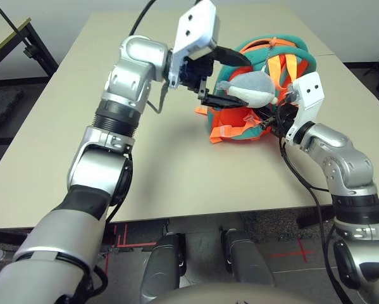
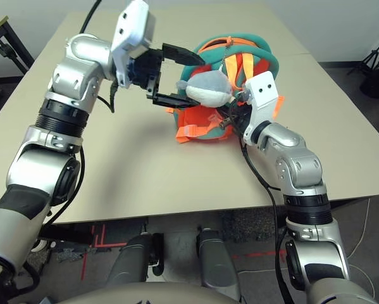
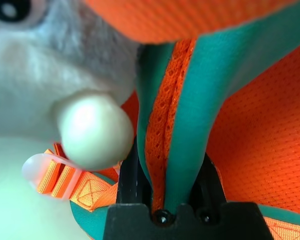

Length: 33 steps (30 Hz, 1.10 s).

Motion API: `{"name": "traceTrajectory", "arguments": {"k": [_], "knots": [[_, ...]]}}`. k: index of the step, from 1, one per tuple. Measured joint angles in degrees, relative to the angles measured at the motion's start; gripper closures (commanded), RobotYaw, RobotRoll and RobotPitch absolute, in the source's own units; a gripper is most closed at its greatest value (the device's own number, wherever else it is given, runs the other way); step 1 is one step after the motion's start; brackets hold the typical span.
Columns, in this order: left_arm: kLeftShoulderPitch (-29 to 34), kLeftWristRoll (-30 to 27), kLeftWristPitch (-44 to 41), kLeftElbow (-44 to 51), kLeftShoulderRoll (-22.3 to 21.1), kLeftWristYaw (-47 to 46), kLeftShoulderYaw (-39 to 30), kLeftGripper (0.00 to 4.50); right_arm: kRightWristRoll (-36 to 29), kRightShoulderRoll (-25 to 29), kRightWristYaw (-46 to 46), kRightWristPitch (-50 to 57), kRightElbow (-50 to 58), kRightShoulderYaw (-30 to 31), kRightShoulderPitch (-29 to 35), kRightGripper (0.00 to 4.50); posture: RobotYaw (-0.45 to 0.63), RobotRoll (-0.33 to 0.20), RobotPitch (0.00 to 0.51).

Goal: Put the pencil case into the backpack and zip it.

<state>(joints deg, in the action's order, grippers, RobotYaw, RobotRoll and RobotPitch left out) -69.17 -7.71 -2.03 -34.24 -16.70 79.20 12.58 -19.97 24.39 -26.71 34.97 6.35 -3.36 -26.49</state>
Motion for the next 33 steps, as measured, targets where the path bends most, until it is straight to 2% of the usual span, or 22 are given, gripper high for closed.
{"name": "traceTrajectory", "arguments": {"k": [6,15,18,24,27,29,33], "knots": [[-0.13,3.74,7.16,-7.66,2.35,-3.57,1.29,0.00,0.02,-0.06,0.02,-0.03,-0.14,0.00,-0.02,4.26,-0.20,0.000,0.120],[-2.33,6.08,12.57,-14.26,5.22,-7.41,1.63,0.00,0.01,-0.15,0.05,-0.02,-0.14,0.00,-0.04,4.26,-0.21,0.000,0.120],[-2.59,6.44,13.42,-15.44,5.35,-8.29,1.56,0.59,0.01,-0.15,0.09,-0.02,-0.14,0.00,-0.03,4.26,-0.21,0.000,0.120],[-3.01,5.97,12.09,-15.78,5.20,-7.38,0.85,2.86,0.01,-0.17,0.07,-0.07,-0.18,0.03,-0.03,4.26,-0.20,0.000,0.117],[-3.01,4.97,9.60,-14.73,4.14,-5.34,-0.20,3.79,0.02,-0.27,0.03,-0.21,-0.46,0.14,-0.05,4.26,-0.20,0.000,0.115],[-3.03,3.82,7.42,-12.95,3.01,-3.97,-1.14,4.12,0.03,-0.32,0.03,-0.30,-0.59,0.17,-0.09,4.26,-0.20,0.000,0.115],[-3.12,1.49,2.22,-9.14,0.26,-1.90,-3.17,4.19,0.06,-0.33,0.02,-0.52,-0.98,0.24,-0.12,4.26,-0.19,0.000,0.117]]}}
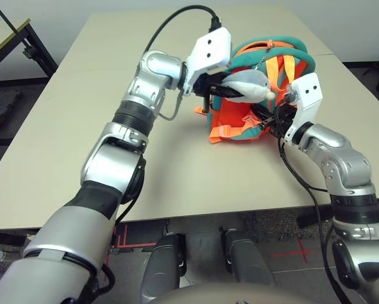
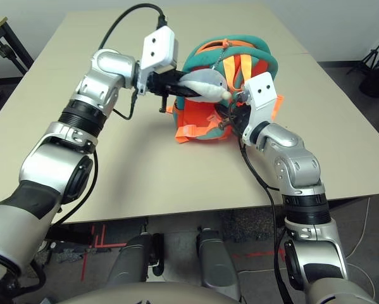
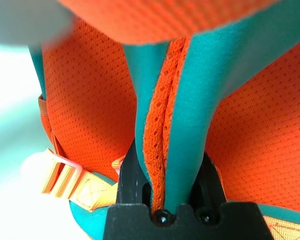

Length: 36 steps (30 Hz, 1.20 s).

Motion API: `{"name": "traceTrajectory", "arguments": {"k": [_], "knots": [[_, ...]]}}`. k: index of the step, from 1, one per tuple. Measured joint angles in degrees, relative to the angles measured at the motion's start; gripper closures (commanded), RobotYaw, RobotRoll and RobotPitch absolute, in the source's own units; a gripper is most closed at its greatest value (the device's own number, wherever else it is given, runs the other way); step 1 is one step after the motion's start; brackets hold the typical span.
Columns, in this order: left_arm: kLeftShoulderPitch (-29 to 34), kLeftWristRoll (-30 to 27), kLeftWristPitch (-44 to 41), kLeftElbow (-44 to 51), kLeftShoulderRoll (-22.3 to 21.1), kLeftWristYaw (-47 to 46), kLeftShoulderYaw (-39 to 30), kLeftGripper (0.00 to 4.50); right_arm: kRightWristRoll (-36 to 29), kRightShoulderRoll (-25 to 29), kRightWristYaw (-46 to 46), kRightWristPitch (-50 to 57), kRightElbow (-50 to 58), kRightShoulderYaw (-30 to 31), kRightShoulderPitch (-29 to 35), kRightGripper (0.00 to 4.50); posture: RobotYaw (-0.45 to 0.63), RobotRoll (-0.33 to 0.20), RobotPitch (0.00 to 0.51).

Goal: Put the pencil case into the backpack and zip it.

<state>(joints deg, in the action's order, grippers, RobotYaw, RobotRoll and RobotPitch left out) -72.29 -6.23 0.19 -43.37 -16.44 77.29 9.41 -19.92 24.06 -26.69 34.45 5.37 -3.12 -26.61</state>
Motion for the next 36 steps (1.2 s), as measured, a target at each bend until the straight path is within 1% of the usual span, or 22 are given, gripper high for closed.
{"name": "traceTrajectory", "arguments": {"k": [3,7,12,16,23,28,32,36], "knots": [[-1.06,-1.32,-2.75,1.21,-2.30,0.43,-1.60,4.19,0.16,-0.02,-0.04,-0.13,-0.15,0.07,-0.03,4.26,-0.18,0.000,0.118],[-2.93,-1.93,-4.38,1.79,-5.95,0.46,-3.64,4.20,0.54,-0.17,-0.19,-0.56,-0.86,0.15,-0.37,4.26,-0.18,0.000,0.118],[-3.02,-2.04,-5.38,1.42,-8.85,0.96,-3.90,4.20,0.90,-0.21,-0.63,-0.61,-1.21,0.23,-0.97,4.26,-0.17,0.000,0.121],[-0.87,-1.87,-5.39,-0.18,-12.10,2.14,-3.81,4.20,0.98,-0.22,-0.97,-0.62,-1.29,0.29,-1.03,4.26,-0.17,0.000,0.122],[3.54,0.13,-4.78,-0.97,-15.67,4.30,-1.84,4.20,1.05,-0.24,-1.17,-0.62,-1.49,0.33,-1.13,4.26,-0.16,0.000,0.125],[7.93,3.08,-1.57,-4.73,-16.26,3.97,0.49,4.20,1.07,-0.24,-1.32,-0.61,-1.61,0.36,-1.16,4.26,-0.16,0.000,0.126],[8.26,3.90,-0.14,-6.01,-15.98,3.79,0.82,4.20,1.08,-0.23,-1.48,-0.61,-2.00,0.38,-1.32,4.26,-0.17,0.000,0.125],[8.30,4.42,0.79,-8.54,-14.47,3.04,1.15,4.21,1.09,-0.15,-1.64,-0.59,-2.10,0.39,-1.37,4.26,-0.17,0.000,0.125]]}}
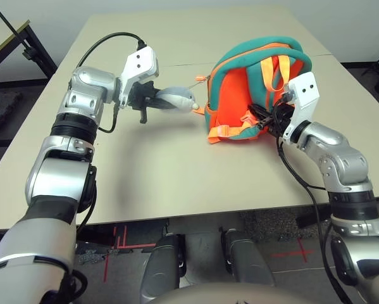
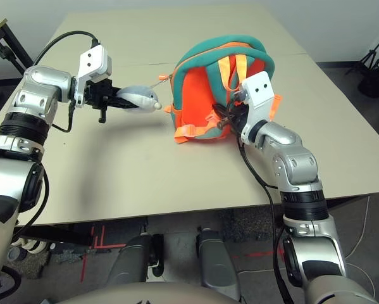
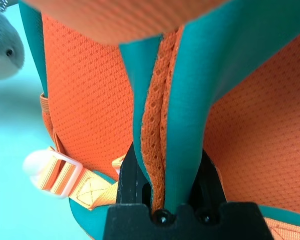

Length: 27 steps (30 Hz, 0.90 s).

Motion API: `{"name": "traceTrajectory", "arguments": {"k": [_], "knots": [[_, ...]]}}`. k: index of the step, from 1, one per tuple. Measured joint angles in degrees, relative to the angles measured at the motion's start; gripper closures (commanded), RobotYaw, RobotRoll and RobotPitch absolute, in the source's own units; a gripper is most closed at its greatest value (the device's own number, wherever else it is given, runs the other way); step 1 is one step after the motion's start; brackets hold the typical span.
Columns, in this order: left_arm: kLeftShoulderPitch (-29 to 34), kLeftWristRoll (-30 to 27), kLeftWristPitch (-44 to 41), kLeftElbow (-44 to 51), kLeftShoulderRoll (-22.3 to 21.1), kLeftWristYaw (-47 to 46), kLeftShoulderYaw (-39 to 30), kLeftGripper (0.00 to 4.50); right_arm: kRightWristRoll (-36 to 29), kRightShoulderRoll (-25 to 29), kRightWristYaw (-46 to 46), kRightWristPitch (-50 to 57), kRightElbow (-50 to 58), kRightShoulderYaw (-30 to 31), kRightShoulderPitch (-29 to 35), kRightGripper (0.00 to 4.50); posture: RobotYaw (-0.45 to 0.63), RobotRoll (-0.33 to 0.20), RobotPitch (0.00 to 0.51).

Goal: Put the pencil case into the backpack and zip it.

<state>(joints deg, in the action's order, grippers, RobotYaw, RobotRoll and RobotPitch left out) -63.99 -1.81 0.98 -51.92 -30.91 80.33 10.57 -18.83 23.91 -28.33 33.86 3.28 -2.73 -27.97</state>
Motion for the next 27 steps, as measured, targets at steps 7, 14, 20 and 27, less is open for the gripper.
{"name": "traceTrajectory", "arguments": {"k": [7,14,20,27], "knots": [[0.95,2.06,1.22,-5.48,2.83,-0.38,1.74,4.21,0.06,0.09,-0.06,0.11,0.01,0.00,-0.07,4.26,-0.17,0.000,0.124],[1.02,4.75,2.66,-11.75,6.72,-1.41,2.99,4.21,0.12,0.15,-0.06,0.22,0.03,0.01,-0.14,4.26,-0.19,0.000,0.128],[0.69,6.91,4.44,-15.06,8.94,-3.68,3.64,4.21,0.12,0.24,-0.10,0.66,0.09,0.03,-0.22,4.26,-0.20,0.000,0.126],[-0.05,6.29,2.78,-16.43,9.82,-3.19,1.31,4.21,0.11,0.68,-0.10,1.15,0.80,0.00,-0.21,4.26,-0.19,0.000,0.117]]}}
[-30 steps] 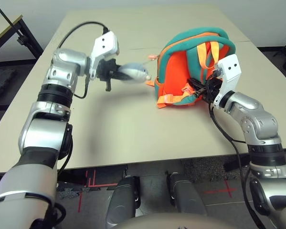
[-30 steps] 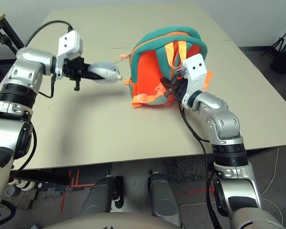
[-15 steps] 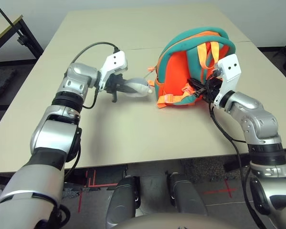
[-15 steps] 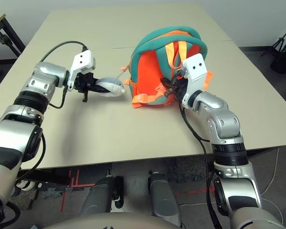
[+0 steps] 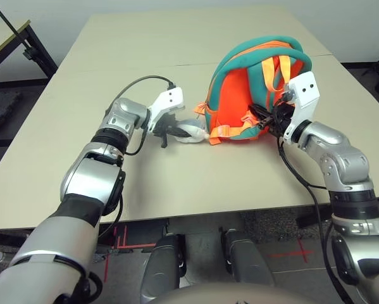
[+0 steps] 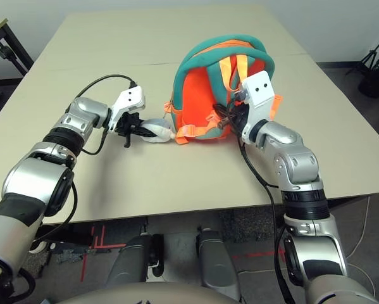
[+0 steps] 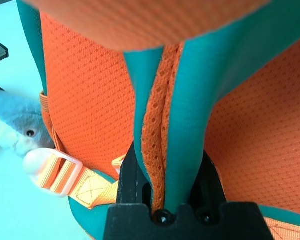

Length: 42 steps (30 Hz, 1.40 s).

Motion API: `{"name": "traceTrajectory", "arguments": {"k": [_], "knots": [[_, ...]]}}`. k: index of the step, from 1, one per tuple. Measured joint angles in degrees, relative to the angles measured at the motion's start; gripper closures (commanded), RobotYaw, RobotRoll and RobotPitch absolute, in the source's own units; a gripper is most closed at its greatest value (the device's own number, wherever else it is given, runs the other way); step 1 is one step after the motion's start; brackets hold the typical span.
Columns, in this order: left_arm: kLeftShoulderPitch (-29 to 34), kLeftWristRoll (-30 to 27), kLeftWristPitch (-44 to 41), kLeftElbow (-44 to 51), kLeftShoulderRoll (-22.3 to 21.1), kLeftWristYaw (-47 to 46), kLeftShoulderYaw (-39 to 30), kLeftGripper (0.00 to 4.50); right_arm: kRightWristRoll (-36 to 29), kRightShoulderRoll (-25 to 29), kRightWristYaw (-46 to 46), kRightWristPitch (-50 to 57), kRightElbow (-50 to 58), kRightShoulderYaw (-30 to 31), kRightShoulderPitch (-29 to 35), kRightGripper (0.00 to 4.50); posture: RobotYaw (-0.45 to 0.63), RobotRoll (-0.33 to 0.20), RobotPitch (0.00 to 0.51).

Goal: Put the pencil case into the backpack and zip it.

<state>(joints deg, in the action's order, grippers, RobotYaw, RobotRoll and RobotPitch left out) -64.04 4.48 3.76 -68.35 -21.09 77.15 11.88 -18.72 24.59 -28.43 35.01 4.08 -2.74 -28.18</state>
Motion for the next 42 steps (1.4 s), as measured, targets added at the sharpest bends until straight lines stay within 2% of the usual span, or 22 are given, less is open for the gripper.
{"name": "traceTrajectory", "arguments": {"k": [3,8,11,14,15,23,27,29,32,37,42], "knots": [[-0.61,-0.88,-2.52,0.24,-0.47,1.58,-2.00,3.22,-0.17,0.46,-0.50,0.64,0.12,-0.02,0.00,4.26,-0.19,0.000,0.113],[-1.51,-3.03,-6.96,4.23,-2.54,4.71,-4.46,1.20,-1.94,3.25,-3.88,5.00,0.92,-0.09,-0.22,2.46,-0.18,0.000,0.110],[-1.54,-4.66,-10.01,8.51,-3.94,7.13,-5.27,0.02,-5.89,5.42,-6.79,11.17,2.53,-0.55,-0.85,1.34,-0.18,0.000,0.108],[-1.39,-6.34,-13.31,13.34,-6.02,9.13,-6.09,0.00,-10.61,9.19,-10.07,17.67,4.22,-2.41,-2.39,0.24,-0.18,0.000,0.108],[-1.32,-6.72,-13.96,14.08,-6.51,9.51,-6.27,0.00,-11.55,10.20,-10.75,18.86,4.58,-2.89,-2.61,0.01,-0.18,0.000,0.108],[4.83,-9.69,-22.43,25.32,-10.80,11.27,-6.48,0.00,-21.72,23.52,-20.04,30.07,5.25,-8.19,-4.02,0.01,-0.19,0.000,0.114],[9.25,-13.71,-28.13,32.77,-13.52,9.81,-9.89,0.00,-22.65,27.97,-21.05,30.28,4.40,-12.51,-0.96,0.01,-0.19,0.000,0.119],[12.18,-16.64,-30.92,36.71,-13.88,7.14,-13.55,0.00,-21.98,27.98,-19.33,28.82,2.83,-14.81,1.25,0.01,-0.19,0.000,0.119],[16.64,-20.60,-31.82,41.38,-12.46,-0.26,-19.54,0.00,-19.00,25.27,-14.96,24.20,0.19,-17.74,4.99,0.01,-0.18,0.000,0.135],[27.51,-25.29,-30.96,50.35,-8.01,-14.25,-27.63,0.00,-13.20,16.75,-5.54,12.12,-5.40,-21.25,7.89,0.01,-0.15,0.000,0.150],[35.56,-27.01,-24.92,54.66,-3.26,-26.49,-33.88,0.00,-9.87,10.98,0.26,0.22,-11.44,-24.02,7.98,0.01,-0.12,0.000,0.160]]}}
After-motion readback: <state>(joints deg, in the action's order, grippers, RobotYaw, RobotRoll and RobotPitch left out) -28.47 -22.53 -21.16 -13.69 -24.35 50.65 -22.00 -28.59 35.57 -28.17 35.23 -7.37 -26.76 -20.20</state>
